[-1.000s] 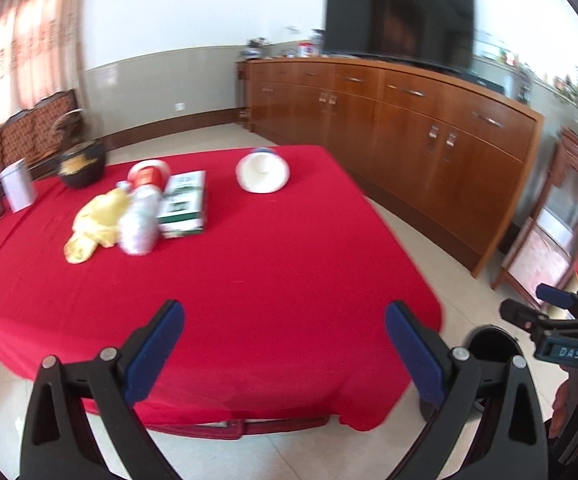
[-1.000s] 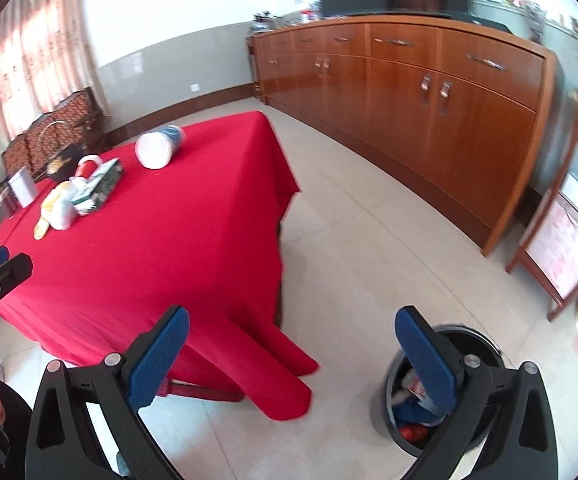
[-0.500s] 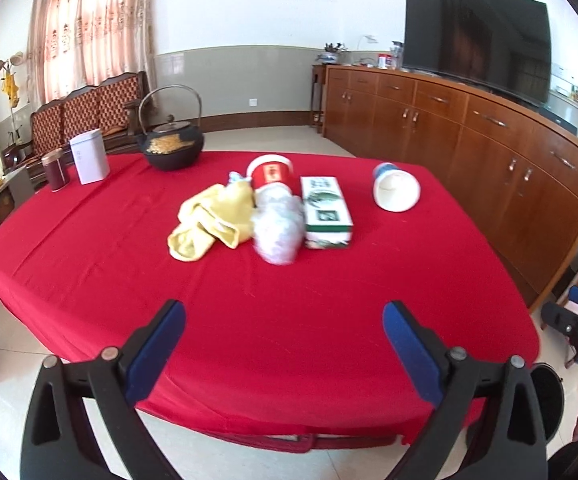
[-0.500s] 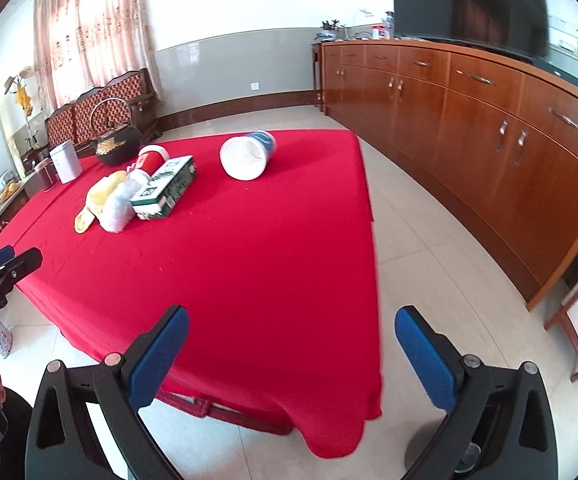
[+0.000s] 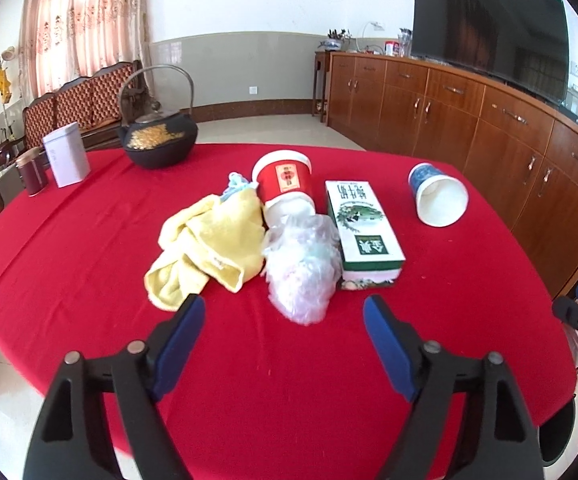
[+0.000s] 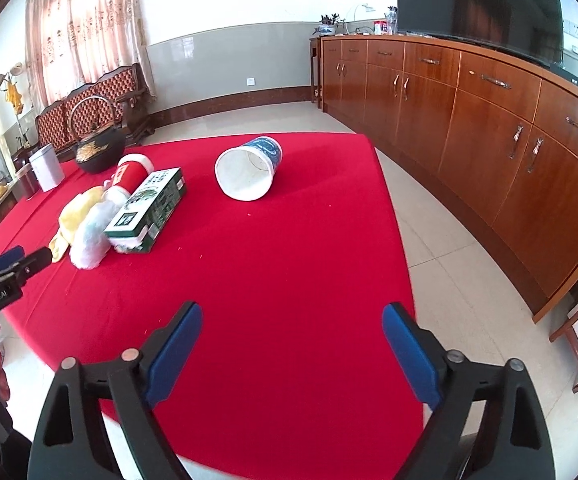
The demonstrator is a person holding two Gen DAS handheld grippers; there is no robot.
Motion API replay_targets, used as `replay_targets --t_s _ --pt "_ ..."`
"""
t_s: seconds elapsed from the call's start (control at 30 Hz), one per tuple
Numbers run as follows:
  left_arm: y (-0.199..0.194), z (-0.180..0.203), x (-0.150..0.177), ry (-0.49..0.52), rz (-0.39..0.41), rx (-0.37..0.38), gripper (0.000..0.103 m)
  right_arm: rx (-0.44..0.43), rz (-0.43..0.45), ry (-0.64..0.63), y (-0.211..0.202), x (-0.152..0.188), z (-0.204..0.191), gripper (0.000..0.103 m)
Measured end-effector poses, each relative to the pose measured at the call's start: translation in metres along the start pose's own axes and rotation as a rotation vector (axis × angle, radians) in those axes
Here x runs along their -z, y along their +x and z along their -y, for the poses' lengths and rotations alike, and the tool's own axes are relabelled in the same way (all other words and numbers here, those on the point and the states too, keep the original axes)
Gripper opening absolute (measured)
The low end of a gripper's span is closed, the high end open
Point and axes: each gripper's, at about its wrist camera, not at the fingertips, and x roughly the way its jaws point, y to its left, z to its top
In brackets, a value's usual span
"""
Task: Collect trash
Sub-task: 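Move both tools back over the table toward the plastic bag and paper cup, then grasp the clear plastic bag with the left tool while the right tool grasps the blue-white paper cup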
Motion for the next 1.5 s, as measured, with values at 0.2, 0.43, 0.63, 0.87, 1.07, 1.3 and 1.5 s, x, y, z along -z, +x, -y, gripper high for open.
replay_targets --t_s 0.2,0.43,0.63,0.87,1.07,1.3,1.5 --pt "0.031 0.007 -0.008 0.029 -0.062 0.001 0.069 -0.006 -0.016 0.005 0.04 -0.022 -0.013 0.083" --pt "0.059 0.006 -0.017 0.034 -0.117 0.029 0.045 -0.01 -0.034 -0.008 0.085 -0.05 -0.027 0.079" --pt "0.067 0.003 -0.029 0.01 -0.105 0.063 0.04 -0.003 -0.047 0.006 0.124 -0.082 -0.028 0.073" --pt "0.075 0.005 -0.032 -0.003 -0.111 0.07 0.039 -0.011 -0.076 0.023 0.161 -0.104 -0.028 0.051" --pt "0.066 -0.002 -0.029 -0.016 -0.094 0.067 0.038 -0.059 -0.093 0.057 0.167 -0.108 -0.021 0.004" --pt "0.043 -0.007 -0.017 -0.029 -0.058 0.053 0.037 -0.069 -0.059 0.038 0.132 -0.092 -0.013 0.003" --pt "0.018 -0.002 -0.008 -0.014 -0.032 0.051 0.037 -0.048 -0.034 0.022 0.092 -0.066 -0.003 0.003"
